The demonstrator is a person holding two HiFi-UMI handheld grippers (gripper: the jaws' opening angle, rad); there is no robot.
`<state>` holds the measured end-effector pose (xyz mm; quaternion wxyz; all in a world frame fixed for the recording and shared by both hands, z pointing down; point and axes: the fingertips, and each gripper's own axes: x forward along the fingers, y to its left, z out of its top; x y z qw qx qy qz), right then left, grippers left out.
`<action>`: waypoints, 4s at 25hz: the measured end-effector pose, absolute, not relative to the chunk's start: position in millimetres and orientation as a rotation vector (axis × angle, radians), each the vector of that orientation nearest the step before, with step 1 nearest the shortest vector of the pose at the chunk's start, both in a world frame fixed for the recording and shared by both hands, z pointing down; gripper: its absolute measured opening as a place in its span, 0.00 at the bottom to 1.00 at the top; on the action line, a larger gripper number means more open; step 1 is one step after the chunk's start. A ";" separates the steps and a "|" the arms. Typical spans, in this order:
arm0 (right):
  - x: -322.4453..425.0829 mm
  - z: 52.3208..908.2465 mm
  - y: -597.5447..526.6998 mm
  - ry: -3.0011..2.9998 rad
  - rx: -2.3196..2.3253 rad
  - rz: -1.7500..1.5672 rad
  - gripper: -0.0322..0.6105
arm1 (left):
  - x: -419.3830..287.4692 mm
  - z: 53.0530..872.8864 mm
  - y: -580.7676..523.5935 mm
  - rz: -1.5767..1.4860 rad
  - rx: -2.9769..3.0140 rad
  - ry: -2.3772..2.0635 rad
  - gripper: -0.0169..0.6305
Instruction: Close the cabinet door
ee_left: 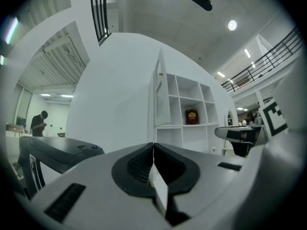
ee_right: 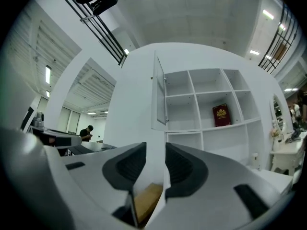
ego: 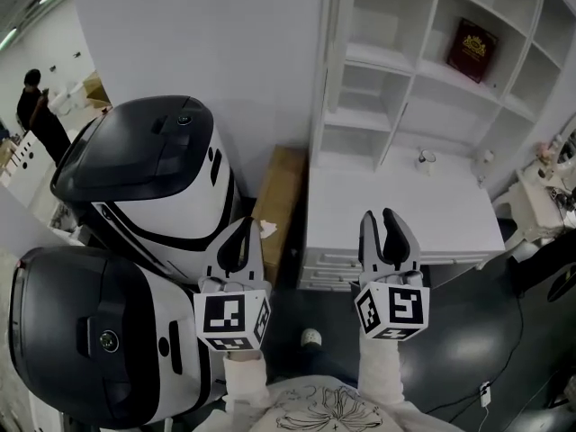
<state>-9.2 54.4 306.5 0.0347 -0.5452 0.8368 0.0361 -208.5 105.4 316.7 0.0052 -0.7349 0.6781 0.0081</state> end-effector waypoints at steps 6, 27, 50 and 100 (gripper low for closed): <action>-25.7 291.6 0.3 2.627 -1.531 0.152 0.24 | -206.1 307.1 57.8 0.033 -2.228 2.179 0.03; -62.3 280.0 -93.9 2.731 -1.286 0.247 0.30 | -216.0 310.2 -18.0 0.006 -2.092 2.310 0.03; -107.4 248.2 -135.0 2.619 -1.386 0.373 0.30 | -266.8 309.0 -65.1 0.018 -2.169 2.250 0.03; -44.8 255.8 -159.5 2.454 -1.604 0.268 0.15 | -165.4 319.2 -171.8 0.028 -2.609 1.721 0.03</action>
